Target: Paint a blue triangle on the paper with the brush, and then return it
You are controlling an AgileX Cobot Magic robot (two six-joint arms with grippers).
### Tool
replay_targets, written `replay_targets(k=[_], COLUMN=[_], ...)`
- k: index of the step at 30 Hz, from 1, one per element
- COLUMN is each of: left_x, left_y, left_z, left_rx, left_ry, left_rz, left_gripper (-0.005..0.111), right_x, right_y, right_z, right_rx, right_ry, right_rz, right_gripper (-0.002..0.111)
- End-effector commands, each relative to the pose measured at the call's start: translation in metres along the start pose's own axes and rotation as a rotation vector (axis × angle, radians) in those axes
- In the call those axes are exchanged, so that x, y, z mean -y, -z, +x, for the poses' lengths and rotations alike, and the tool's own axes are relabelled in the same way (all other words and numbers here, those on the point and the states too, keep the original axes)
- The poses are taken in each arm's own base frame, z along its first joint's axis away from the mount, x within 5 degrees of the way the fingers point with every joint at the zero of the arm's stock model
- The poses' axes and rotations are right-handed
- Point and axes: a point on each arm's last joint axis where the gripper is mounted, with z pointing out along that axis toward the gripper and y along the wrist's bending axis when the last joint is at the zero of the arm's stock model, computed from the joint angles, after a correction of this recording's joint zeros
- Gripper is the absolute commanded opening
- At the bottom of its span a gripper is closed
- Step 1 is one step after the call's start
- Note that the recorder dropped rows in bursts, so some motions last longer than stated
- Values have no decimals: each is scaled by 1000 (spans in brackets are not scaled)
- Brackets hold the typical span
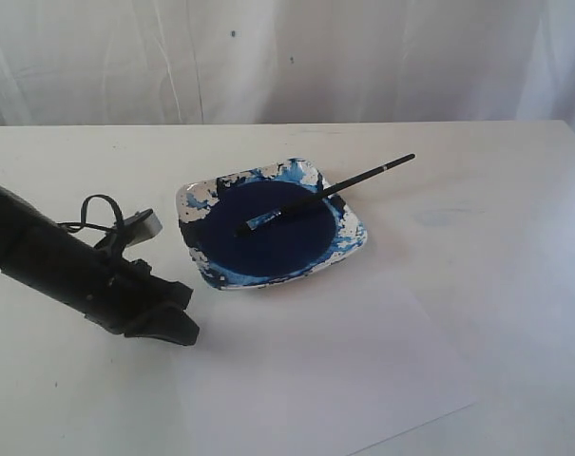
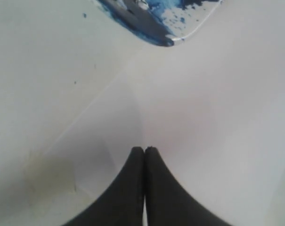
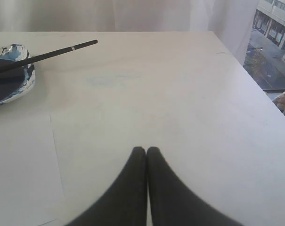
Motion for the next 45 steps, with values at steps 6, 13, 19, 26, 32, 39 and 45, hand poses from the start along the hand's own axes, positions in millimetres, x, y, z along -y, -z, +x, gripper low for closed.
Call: replay_targets(k=[6, 13, 19, 26, 32, 39, 45], left_x=[-1, -3, -5, -5, -5, -5, -5], left_y=[-5, -7, -7, -7, -7, -7, -7], left_z=[3, 5, 7, 7, 7, 7, 7], left_rx=[-34, -48, -78, -76, -76, -76, -76], left_ry=[7, -9, -49, -51, -51, -51, -51], left_rz=[14, 11, -11, -17, -17, -17, -17], left_gripper=[0, 0, 0, 0, 0, 0, 0], right_x=[0, 0, 0, 0, 0, 0, 0], right_y=[0, 0, 0, 0, 0, 0, 0], right_z=[0, 0, 0, 0, 0, 0, 0], right_rx=[10, 10, 10, 10, 10, 10, 10], right_ry=[2, 2, 2, 2, 2, 2, 3], right_rz=[7, 7, 7, 7, 7, 7, 8], right_gripper=[0, 0, 0, 0, 0, 0, 0])
